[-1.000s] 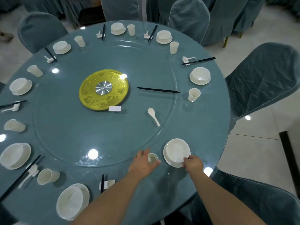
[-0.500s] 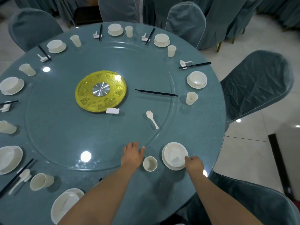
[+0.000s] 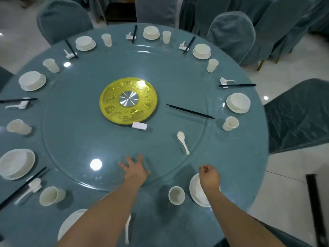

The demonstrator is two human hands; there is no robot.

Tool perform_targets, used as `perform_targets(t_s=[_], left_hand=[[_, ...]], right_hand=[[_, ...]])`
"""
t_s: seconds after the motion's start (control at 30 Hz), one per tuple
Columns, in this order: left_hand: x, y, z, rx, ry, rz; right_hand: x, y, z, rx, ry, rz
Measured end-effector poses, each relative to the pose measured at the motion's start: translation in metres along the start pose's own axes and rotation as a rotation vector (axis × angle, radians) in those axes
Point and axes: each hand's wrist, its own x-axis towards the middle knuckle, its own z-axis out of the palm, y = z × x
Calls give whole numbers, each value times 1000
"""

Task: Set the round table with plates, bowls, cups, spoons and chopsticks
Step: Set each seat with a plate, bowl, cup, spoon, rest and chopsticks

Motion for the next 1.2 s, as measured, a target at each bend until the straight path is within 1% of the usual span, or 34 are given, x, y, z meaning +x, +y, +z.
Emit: perform_targets(t_s=[0.07,0.17,0.23,0.33,0.53,0.67,0.77,0.9,1.2], left_hand=[[12,-8,-10,-8,-45,-51],[35,-16,-26,37,-73,-61],[47,-19,-39,-1,-82,-92],[60,-26,-54,-68,-101,-142],[71,-36,-58,-71,-148,-127],[79,-42,-56,-69,-141,-132],[83,-45,-57,-59,-138,-133],[88,-54,-57,-45,-138,-123],[93,-66,-60,-57,-134,-103]], right_hand=[[0,-18,14,-15,-39,-47],[4,-52,41,-76,-138,-119],[8,-77,59,-109,-187,-174],[15,-115,87,-200,-216,-266],[36,-181,144,-336,-341,-413],[43,-212,183,-489,-383,-563],[43,-224,205,-558,-370,-621],[39,-227,223,-598,-326,-635],[39,-221,225,-573,-349,-683]])
